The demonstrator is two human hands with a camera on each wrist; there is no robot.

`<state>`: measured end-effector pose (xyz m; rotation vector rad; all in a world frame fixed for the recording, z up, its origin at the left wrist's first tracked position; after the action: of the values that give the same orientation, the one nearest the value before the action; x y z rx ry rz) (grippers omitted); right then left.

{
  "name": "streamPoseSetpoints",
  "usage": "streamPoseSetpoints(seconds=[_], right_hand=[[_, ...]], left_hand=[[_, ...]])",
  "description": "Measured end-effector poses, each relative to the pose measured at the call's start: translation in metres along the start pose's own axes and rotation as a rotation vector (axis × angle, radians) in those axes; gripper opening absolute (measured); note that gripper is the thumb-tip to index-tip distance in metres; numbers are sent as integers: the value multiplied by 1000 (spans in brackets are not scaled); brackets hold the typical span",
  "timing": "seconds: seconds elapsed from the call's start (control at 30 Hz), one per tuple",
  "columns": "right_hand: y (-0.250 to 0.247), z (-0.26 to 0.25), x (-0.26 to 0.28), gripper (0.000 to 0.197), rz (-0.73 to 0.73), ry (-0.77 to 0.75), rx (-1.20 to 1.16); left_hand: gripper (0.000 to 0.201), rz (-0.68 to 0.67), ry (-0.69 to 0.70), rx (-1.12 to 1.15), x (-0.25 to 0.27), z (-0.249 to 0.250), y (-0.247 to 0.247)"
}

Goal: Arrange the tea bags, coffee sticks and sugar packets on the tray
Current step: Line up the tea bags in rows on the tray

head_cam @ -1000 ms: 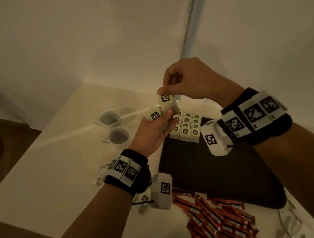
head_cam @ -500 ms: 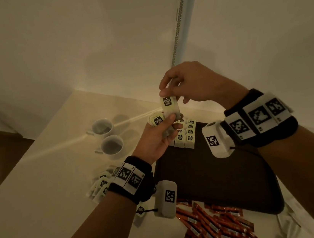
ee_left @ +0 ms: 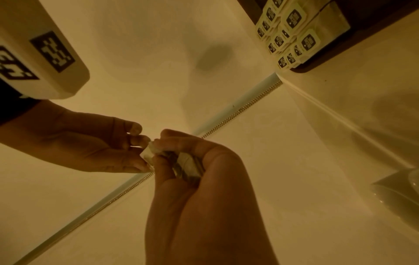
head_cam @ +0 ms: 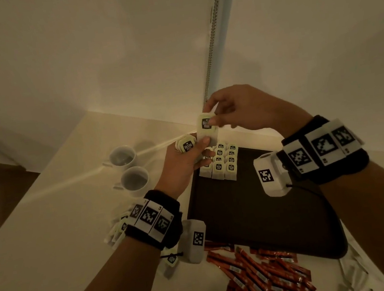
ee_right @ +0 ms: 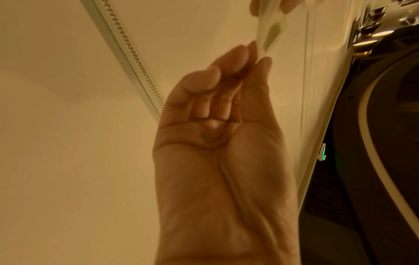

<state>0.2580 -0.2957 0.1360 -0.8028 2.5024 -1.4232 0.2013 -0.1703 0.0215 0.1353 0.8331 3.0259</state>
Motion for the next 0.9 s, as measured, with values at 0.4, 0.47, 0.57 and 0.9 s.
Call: streamPoseSetpoints(seconds=[0.4,0.47,0.57,0.9], right_hand=[[9,-4,11,58,196,-170,168],[6,-3,11,51,267,-186,123],[7,-2,9,55,200,-192,142],[2,-10,-2,11,234,-162,81]], left_hand=[[8,94,81,-22,-1,0,3],[9,92,84,-35,-1,0,4],[9,80,84,-41,0,1,5],[13,-4,55,19,6,6,10]])
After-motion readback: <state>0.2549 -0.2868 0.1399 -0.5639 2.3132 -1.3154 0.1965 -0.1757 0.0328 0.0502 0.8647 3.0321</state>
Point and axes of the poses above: each hand's wrist, its own x-axis away from the middle knuckle, its own y-axis out of the palm, z = x × y, the point moved 3 cm from there along -x, towards the middle knuckle, and after that the axes turned 5 degrees about x, right-handed, at the moved point
